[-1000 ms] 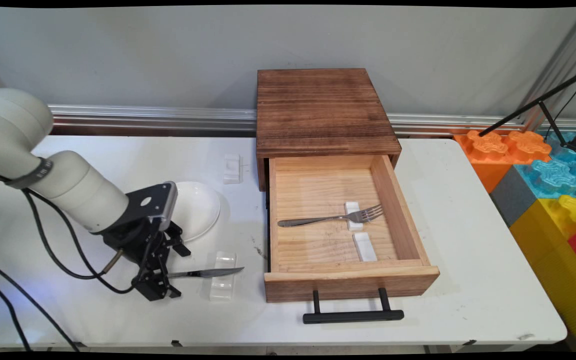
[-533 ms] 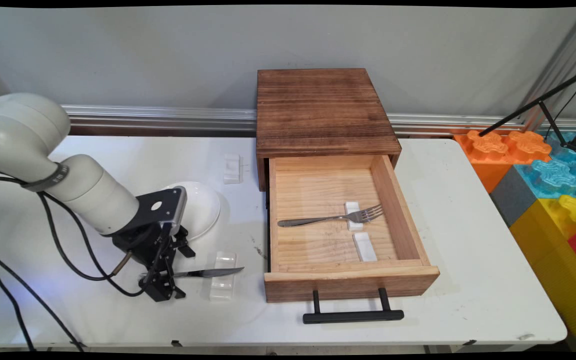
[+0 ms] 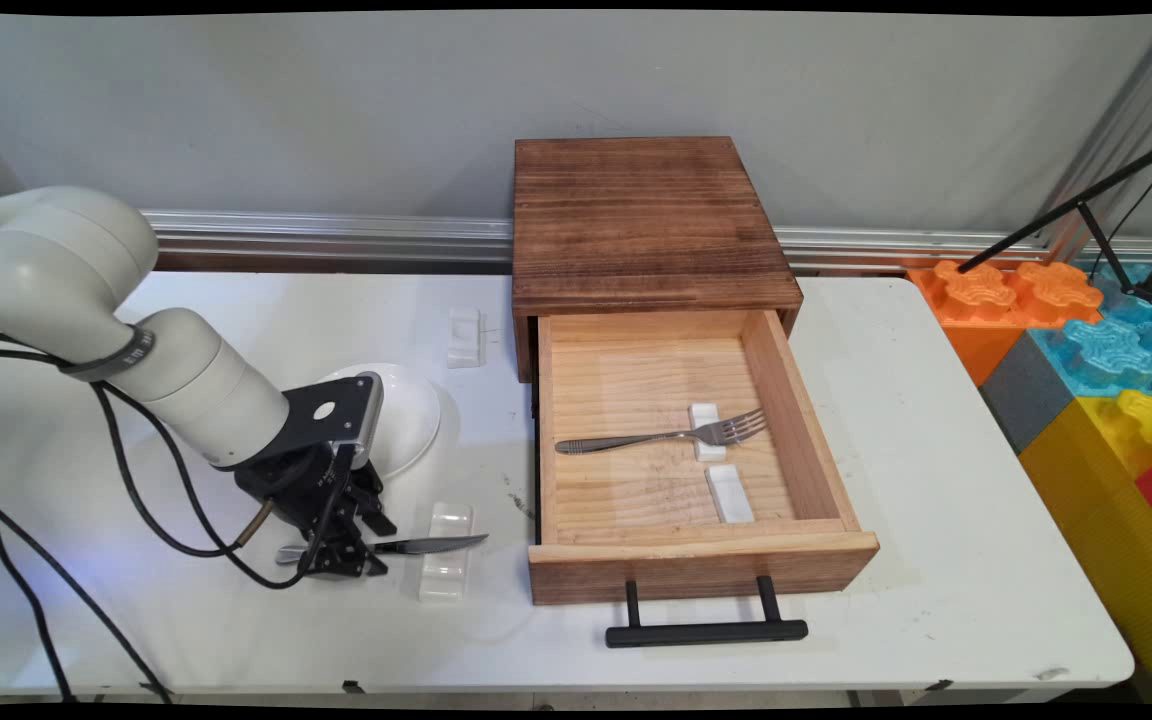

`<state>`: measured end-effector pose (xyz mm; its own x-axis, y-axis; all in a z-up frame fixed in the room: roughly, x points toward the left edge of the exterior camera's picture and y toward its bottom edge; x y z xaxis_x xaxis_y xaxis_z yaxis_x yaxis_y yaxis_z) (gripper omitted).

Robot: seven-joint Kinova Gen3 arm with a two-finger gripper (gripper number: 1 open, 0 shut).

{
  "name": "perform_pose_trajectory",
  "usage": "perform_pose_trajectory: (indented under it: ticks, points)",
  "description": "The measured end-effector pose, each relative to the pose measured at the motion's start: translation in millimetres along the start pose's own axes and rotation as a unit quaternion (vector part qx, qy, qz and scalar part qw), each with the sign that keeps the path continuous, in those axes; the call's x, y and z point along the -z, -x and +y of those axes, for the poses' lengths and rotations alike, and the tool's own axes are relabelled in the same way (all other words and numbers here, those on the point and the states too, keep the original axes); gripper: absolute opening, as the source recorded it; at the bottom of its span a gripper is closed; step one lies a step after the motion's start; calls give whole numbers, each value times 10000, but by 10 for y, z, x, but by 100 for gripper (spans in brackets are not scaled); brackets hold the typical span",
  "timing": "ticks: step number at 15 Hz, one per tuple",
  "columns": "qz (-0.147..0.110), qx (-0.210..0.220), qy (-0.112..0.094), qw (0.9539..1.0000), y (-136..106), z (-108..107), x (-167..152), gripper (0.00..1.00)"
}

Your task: Pick up the knife from the right of the white plate, then place the picked object into the drawer

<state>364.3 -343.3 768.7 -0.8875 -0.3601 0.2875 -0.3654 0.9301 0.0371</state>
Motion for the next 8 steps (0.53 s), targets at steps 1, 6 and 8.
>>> perform_pose_trajectory:
  ticks: [1, 6, 8]
  points:
    - [-7, 0, -4, 10000, 0, -5, 2, 0]
    - [-61, -5, -9, 10000, 19, -24, 34, 0]
    - [-74, -12, 6, 10000, 29, -24, 67, 0]
